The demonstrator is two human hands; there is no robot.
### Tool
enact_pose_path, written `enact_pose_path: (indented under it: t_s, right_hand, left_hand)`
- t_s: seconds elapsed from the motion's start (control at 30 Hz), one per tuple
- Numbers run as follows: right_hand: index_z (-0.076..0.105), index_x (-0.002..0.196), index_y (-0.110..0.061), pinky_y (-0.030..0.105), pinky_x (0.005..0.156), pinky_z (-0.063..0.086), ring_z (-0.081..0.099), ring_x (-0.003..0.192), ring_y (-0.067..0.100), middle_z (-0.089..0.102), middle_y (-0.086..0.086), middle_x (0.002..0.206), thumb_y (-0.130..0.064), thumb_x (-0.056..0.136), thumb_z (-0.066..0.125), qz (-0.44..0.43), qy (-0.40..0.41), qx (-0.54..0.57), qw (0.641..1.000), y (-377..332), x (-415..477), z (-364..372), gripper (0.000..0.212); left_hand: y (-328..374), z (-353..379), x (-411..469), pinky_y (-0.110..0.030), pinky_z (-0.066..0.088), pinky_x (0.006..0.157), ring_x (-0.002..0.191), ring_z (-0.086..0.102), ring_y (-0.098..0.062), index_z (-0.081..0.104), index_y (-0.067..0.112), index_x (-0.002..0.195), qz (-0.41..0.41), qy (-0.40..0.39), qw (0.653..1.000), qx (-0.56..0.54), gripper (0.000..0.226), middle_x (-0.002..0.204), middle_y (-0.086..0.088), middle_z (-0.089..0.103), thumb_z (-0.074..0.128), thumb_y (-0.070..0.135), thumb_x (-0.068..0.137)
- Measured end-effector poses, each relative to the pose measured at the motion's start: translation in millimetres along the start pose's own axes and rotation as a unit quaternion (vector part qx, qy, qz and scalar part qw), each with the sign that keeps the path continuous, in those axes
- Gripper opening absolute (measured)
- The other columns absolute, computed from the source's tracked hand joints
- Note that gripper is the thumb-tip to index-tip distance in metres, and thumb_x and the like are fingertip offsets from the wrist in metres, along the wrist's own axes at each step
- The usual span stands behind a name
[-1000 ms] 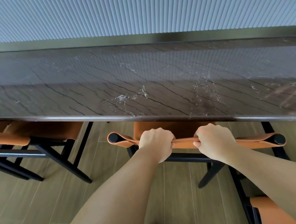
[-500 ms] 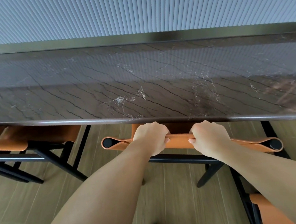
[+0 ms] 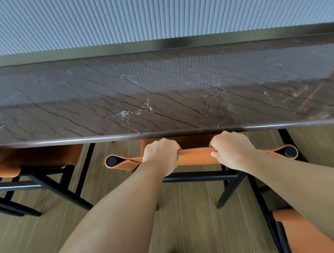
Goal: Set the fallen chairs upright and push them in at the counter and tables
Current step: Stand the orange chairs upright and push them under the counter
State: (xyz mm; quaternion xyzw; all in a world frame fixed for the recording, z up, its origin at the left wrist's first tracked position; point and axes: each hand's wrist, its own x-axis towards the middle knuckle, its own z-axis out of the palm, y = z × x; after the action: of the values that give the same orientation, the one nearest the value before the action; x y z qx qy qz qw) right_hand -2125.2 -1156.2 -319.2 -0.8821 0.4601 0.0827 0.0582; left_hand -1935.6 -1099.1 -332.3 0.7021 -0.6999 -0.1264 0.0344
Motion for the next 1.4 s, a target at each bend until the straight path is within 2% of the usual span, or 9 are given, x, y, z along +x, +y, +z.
enact_pose_path:
  t_s: [0.43, 0.73, 0.83, 0.93, 1.0, 1.13, 1.27, 1.33, 1.4]
  right_hand:
    - [0.064, 0.104, -0.023, 0.023, 0.064, 0.048, 0.061, 0.07, 0.013, 0.064, -0.004, 0.083, -0.022, 0.092, 0.056, 0.025, 0.018, 0.046, 0.998, -5, -28, 7, 0.014]
    - [0.057, 0.125, -0.026, 0.034, 0.084, 0.053, 0.063, 0.099, 0.018, 0.066, -0.003, 0.115, -0.03, 0.091, 0.057, 0.093, 0.141, 0.15, 0.974, 36, -78, -18, 0.034]
    - [0.056, 0.126, -0.023, 0.026, 0.08, 0.049, 0.062, 0.098, 0.016, 0.065, -0.001, 0.115, -0.029, 0.093, 0.054, 0.171, 0.163, 0.228, 0.945, 50, -108, -22, 0.034]
    - [0.053, 0.13, -0.018, 0.018, 0.074, 0.04, 0.06, 0.102, 0.015, 0.062, 0.002, 0.121, -0.028, 0.097, 0.05, 0.266, 0.175, 0.359, 0.878, 59, -130, -28, 0.035]
    - [0.058, 0.115, -0.018, 0.014, 0.064, 0.036, 0.058, 0.085, 0.009, 0.064, 0.002, 0.109, -0.031, 0.099, 0.043, 0.32, 0.179, 0.441, 0.819, 64, -145, -33, 0.026]
    - [0.049, 0.087, -0.024, 0.025, 0.064, 0.035, 0.043, 0.066, 0.002, 0.05, -0.008, 0.076, -0.036, 0.1, 0.037, 0.378, 0.207, 0.528, 0.732, 72, -180, -34, 0.022]
    - [0.041, 0.068, -0.026, 0.026, 0.05, 0.03, 0.043, 0.06, 0.009, 0.045, -0.007, 0.069, -0.037, 0.098, 0.039, 0.431, 0.204, 0.503, 0.721, 72, -219, -29, 0.032]
    - [0.022, 0.065, -0.031, 0.027, 0.049, 0.026, 0.032, 0.056, 0.008, 0.03, -0.011, 0.067, -0.038, 0.095, 0.041, 0.454, 0.198, 0.509, 0.703, 65, -239, -27, 0.036]
    - [0.025, 0.067, -0.031, 0.028, 0.052, 0.032, 0.034, 0.06, 0.01, 0.032, -0.01, 0.071, -0.038, 0.093, 0.041, 0.474, 0.191, 0.504, 0.697, 54, -261, -23, 0.031]
  left_hand:
    - [37, 7, -6, -0.027, 0.05, 0.066, 0.076, 0.058, -0.012, 0.067, 0.032, 0.105, 0.02, -0.009, 0.997, -0.073, 0.019, 0.09, 0.009, 0.065, 0.054, 0.038, 0.091]
    - [114, 5, 0, -0.033, 0.048, 0.087, 0.108, 0.06, -0.018, 0.046, 0.028, 0.136, 0.06, 0.048, 0.991, -0.109, 0.048, 0.126, 0.004, 0.061, 0.053, 0.044, 0.091]
    - [143, 2, -8, -0.031, 0.049, 0.085, 0.104, 0.059, -0.014, 0.042, 0.028, 0.138, 0.036, 0.031, 0.988, -0.149, 0.051, 0.129, 0.004, 0.058, 0.048, 0.047, 0.092]
    - [176, -3, -18, -0.01, 0.038, 0.057, 0.067, 0.05, 0.009, 0.043, 0.031, 0.138, -0.032, 0.029, 0.96, -0.275, 0.048, 0.116, 0.013, 0.061, 0.045, 0.048, 0.093]
    - [198, -6, -27, -0.005, 0.033, 0.042, 0.057, 0.052, 0.014, 0.043, 0.03, 0.138, -0.067, 0.026, 0.93, -0.362, 0.048, 0.1, 0.02, 0.059, 0.044, 0.048, 0.094]
    - [232, -10, -43, -0.014, 0.043, 0.059, 0.078, 0.058, 0.005, 0.046, 0.029, 0.136, -0.066, -0.001, 0.9, -0.431, 0.046, 0.121, 0.009, 0.06, 0.041, 0.05, 0.094]
    - [252, -17, -72, -0.008, 0.038, 0.043, 0.061, 0.057, 0.01, 0.042, 0.028, 0.14, -0.022, -0.027, 0.91, -0.414, 0.052, 0.114, 0.016, 0.057, 0.038, 0.052, 0.094]
    - [253, -17, -89, -0.018, 0.045, 0.061, 0.084, 0.061, -0.002, 0.04, 0.029, 0.141, -0.003, -0.036, 0.916, -0.401, 0.054, 0.123, 0.01, 0.057, 0.036, 0.055, 0.094]
    - [252, -14, -108, -0.024, 0.042, 0.077, 0.106, 0.056, -0.012, 0.041, 0.029, 0.141, 0.006, -0.044, 0.916, -0.4, 0.053, 0.134, 0.004, 0.054, 0.036, 0.055, 0.094]
